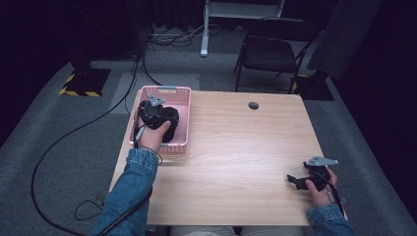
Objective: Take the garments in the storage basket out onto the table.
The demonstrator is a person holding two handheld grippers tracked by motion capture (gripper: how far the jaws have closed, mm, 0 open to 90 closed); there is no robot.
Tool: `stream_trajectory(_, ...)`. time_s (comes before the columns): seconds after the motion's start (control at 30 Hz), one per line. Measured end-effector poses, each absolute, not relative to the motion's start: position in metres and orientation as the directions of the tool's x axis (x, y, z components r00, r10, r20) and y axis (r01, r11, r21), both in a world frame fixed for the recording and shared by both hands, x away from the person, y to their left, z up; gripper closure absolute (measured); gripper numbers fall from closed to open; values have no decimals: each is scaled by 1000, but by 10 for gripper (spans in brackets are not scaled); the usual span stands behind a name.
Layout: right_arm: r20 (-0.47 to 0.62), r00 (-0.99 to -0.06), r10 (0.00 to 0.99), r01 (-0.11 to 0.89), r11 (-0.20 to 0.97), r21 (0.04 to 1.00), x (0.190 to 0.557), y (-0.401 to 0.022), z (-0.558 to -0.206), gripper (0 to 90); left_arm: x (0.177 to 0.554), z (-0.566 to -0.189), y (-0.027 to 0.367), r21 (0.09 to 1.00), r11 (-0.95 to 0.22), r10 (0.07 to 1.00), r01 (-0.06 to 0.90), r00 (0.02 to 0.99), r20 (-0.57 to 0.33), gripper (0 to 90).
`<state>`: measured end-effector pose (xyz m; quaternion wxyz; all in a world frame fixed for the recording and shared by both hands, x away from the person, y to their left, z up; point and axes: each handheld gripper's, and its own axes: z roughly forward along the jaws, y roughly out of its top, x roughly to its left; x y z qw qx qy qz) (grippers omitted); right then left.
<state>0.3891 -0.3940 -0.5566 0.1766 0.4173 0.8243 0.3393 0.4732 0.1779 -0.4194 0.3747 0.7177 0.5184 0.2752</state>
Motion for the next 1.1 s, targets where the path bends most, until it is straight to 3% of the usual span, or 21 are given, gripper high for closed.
stream_trajectory(1.1,-10,-588,809,568,421,707,389,-394,-557,3,523,-447,165,741,-232,951,630,307,38,82)
